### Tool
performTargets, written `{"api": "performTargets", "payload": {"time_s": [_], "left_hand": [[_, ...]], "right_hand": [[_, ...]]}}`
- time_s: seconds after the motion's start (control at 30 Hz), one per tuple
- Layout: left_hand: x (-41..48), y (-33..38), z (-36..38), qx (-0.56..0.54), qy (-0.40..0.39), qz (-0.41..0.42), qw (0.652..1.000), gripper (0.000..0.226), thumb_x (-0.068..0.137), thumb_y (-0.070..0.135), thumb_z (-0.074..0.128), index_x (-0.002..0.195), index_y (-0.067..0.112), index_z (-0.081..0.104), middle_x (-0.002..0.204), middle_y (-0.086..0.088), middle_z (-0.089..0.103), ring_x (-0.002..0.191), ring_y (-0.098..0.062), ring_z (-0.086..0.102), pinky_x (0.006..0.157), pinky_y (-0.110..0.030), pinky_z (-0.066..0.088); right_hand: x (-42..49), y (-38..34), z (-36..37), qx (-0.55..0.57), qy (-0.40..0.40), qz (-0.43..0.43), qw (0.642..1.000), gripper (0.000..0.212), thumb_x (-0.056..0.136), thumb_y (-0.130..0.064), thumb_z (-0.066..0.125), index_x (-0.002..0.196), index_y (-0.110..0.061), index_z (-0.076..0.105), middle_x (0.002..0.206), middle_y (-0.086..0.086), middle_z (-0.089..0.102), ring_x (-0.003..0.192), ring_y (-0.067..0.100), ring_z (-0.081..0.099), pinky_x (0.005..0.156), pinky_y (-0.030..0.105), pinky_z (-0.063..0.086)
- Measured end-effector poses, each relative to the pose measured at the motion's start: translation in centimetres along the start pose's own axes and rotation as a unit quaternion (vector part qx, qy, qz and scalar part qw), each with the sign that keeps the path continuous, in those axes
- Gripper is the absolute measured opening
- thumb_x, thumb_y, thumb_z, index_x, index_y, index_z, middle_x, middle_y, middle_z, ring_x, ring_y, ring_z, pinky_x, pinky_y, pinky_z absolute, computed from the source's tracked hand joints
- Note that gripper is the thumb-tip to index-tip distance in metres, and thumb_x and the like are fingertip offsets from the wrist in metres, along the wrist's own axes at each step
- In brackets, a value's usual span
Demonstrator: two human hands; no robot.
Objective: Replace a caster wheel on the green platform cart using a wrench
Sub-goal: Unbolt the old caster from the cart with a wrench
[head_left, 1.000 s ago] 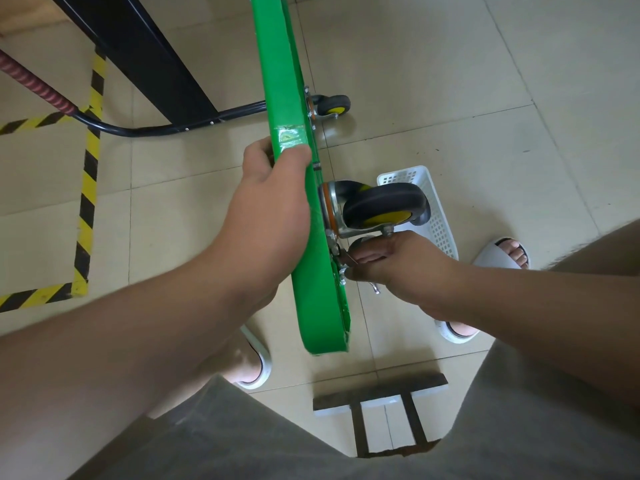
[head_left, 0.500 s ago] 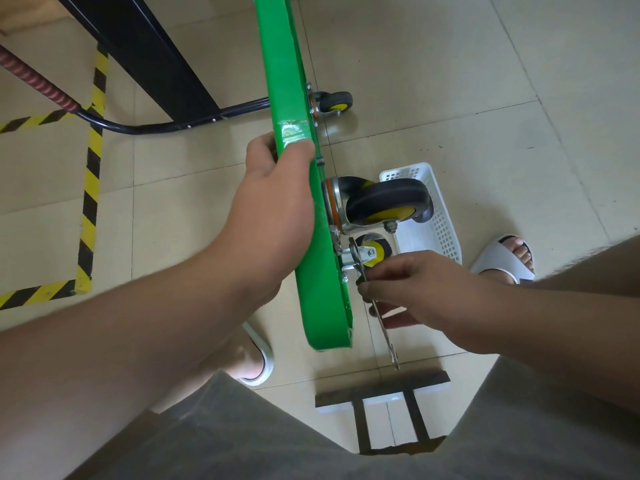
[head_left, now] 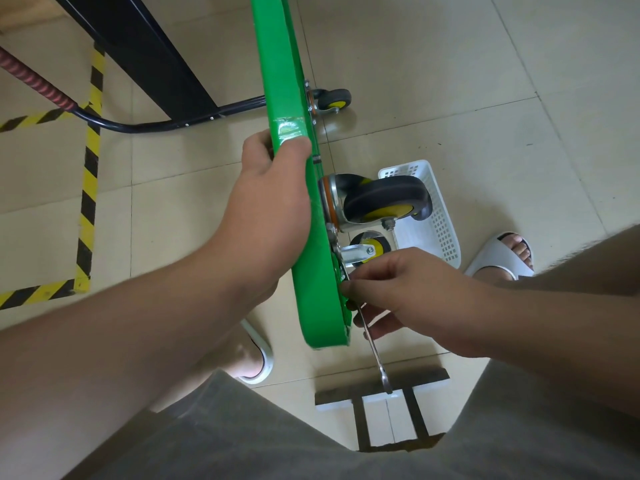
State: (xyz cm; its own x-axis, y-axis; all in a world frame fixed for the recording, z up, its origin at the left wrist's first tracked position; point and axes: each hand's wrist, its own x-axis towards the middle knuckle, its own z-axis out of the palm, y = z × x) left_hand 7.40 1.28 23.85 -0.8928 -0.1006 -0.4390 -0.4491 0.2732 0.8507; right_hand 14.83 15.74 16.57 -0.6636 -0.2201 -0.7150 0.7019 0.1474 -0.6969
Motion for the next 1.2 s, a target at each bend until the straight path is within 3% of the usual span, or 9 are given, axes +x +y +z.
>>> {"api": "performTargets", "payload": {"time_s": [0.13,0.37,0.43,0.53,0.7,0.83,0.93,1.07,1.2], "left_hand": [[0.0,0.0,0.0,0.010,0.000,0.005,1.000,0.022,0.109,0.037,0.040,0.127,0.032,0.051,0.090,0.001,0.056,0.065,-0.006,0.056,0.041,-0.014,0.044],[0.0,0.1,0.0,-0.006,-0.012,-0.008,1.000,0.022,0.107,0.039,0.042,0.126,0.035,0.052,0.091,0.001,0.057,0.071,-0.013,0.054,0.052,-0.025,0.047],[0.0,0.1,0.0,-0.006,-0.010,-0.008,1.000,0.021,0.107,0.039,0.042,0.124,0.036,0.052,0.092,0.001,0.058,0.070,-0.012,0.055,0.047,-0.021,0.047],[0.0,0.0,0.0,-0.012,-0.015,-0.010,1.000,0.021,0.107,0.039,0.042,0.124,0.037,0.052,0.093,0.001,0.058,0.073,-0.014,0.056,0.057,-0.027,0.049],[0.0,0.0,0.0,-0.012,-0.017,-0.008,1.000,0.021,0.107,0.039,0.042,0.125,0.037,0.053,0.092,0.002,0.058,0.072,-0.013,0.056,0.060,-0.029,0.048],[0.0,-0.1,-0.1,-0.005,-0.020,-0.008,1.000,0.023,0.107,0.040,0.041,0.127,0.037,0.052,0.091,0.002,0.058,0.069,-0.011,0.055,0.057,-0.027,0.047],[0.0,-0.1,-0.1,-0.003,-0.025,-0.008,1.000,0.023,0.107,0.040,0.040,0.128,0.037,0.051,0.095,0.001,0.059,0.073,-0.012,0.056,0.054,-0.025,0.050],[0.0,0.0,-0.2,0.011,-0.021,-0.004,1.000,0.022,0.108,0.039,0.040,0.127,0.035,0.051,0.094,0.000,0.059,0.071,-0.013,0.056,0.046,-0.018,0.048],[0.0,-0.1,-0.1,-0.002,-0.023,-0.010,1.000,0.022,0.107,0.039,0.042,0.126,0.037,0.052,0.094,0.000,0.060,0.076,-0.016,0.057,0.063,-0.031,0.051]], "right_hand": [[0.7,0.3,-0.2,-0.009,0.007,0.013,1.000,0.012,0.093,-0.022,0.073,0.099,-0.014,0.080,0.092,0.009,0.078,0.080,0.021,0.074,0.072,0.032,0.064],[3.2,0.6,-1.1,-0.076,0.064,-0.020,0.995,0.020,0.085,-0.026,0.082,0.104,-0.025,0.082,0.106,-0.004,0.077,0.097,0.014,0.071,0.096,0.036,0.058],[3.6,0.3,-1.4,-0.081,0.071,-0.024,0.994,0.017,0.085,-0.024,0.081,0.102,-0.026,0.082,0.102,-0.003,0.078,0.095,0.012,0.071,0.086,0.028,0.058],[4.0,0.1,-1.7,-0.101,0.063,-0.028,0.992,0.016,0.088,-0.023,0.078,0.103,-0.026,0.080,0.098,-0.011,0.079,0.082,-0.005,0.068,0.066,0.010,0.044],[4.1,0.3,-1.9,-0.120,0.064,-0.026,0.990,0.016,0.089,-0.024,0.077,0.105,-0.027,0.080,0.099,-0.011,0.078,0.085,-0.003,0.068,0.064,0.007,0.047],[3.4,0.8,-2.0,-0.152,0.067,-0.022,0.986,0.016,0.088,-0.026,0.077,0.104,-0.027,0.081,0.106,-0.007,0.076,0.099,0.013,0.069,0.078,0.016,0.051],[2.9,1.5,-2.1,-0.106,0.063,-0.001,0.992,0.015,0.086,-0.025,0.079,0.101,-0.024,0.081,0.098,-0.002,0.078,0.092,0.021,0.074,0.085,0.031,0.063],[1.7,1.8,-2.0,-0.062,0.051,0.014,0.997,0.009,0.086,-0.024,0.081,0.095,-0.022,0.081,0.088,0.003,0.078,0.086,0.024,0.076,0.082,0.039,0.064],[0.1,0.9,-1.4,-0.031,0.026,0.013,0.999,0.010,0.090,-0.024,0.076,0.092,-0.015,0.080,0.090,0.012,0.077,0.086,0.029,0.076,0.076,0.038,0.065]]}}
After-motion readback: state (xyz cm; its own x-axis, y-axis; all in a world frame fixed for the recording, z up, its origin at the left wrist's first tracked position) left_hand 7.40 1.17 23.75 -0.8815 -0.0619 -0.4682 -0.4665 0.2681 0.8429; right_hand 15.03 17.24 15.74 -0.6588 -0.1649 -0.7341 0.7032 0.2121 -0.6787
